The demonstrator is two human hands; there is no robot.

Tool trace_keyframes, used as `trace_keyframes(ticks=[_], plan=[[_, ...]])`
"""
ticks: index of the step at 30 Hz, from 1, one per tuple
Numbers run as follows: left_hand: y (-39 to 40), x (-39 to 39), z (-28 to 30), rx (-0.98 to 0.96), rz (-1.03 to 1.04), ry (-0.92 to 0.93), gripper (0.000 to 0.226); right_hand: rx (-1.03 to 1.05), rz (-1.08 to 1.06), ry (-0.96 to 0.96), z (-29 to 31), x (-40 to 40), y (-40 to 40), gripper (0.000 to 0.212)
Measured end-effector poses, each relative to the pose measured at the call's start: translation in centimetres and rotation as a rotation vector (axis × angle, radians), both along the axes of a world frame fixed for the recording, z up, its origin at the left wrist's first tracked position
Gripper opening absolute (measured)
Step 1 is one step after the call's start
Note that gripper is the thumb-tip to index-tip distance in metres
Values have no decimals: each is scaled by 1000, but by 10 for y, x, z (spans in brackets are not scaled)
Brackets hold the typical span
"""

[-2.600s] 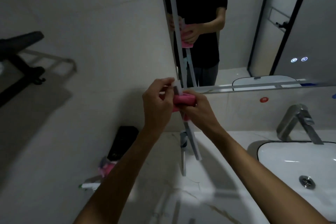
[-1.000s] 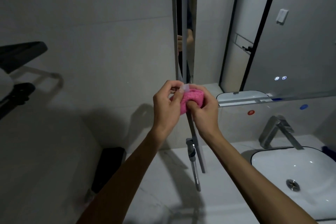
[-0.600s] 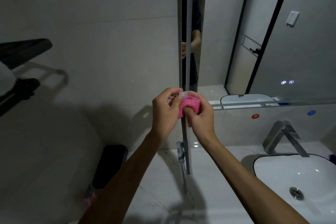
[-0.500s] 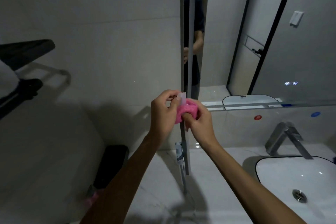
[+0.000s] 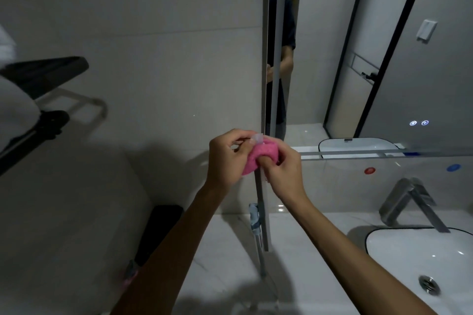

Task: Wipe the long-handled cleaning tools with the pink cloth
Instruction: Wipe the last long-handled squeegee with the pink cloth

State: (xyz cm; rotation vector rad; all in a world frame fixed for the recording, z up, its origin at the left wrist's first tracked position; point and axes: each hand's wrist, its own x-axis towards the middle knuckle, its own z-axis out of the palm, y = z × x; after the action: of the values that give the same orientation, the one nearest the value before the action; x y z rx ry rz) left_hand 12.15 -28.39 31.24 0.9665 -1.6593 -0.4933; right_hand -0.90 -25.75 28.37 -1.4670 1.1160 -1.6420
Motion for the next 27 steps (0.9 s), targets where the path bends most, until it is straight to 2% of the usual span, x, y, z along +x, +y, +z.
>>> trace_keyframes(ticks=[5, 9, 13, 17, 19, 23, 27], plan=[[0, 2, -5, 5, 60, -23, 17, 29, -8, 38, -25, 5, 9, 44], [3, 2, -7, -4, 84, -26, 16, 97, 7, 41, -33, 7, 17, 40], [10, -2, -3, -12, 38, -17, 14, 68, -14, -22, -15, 1, 15, 30], [11, -4, 3, -44, -3, 2, 17, -22, -55, 22, 12, -10, 6, 44], [8, -3, 3, -25, -9, 15, 16, -34, -15, 84, 8, -13, 4, 43], [4, -2, -2, -24, 59, -4, 14, 97, 55, 150, -28, -14, 7, 42], [1, -2, -4, -13, 71, 17, 14, 282, 179, 109, -41, -13, 14, 38]])
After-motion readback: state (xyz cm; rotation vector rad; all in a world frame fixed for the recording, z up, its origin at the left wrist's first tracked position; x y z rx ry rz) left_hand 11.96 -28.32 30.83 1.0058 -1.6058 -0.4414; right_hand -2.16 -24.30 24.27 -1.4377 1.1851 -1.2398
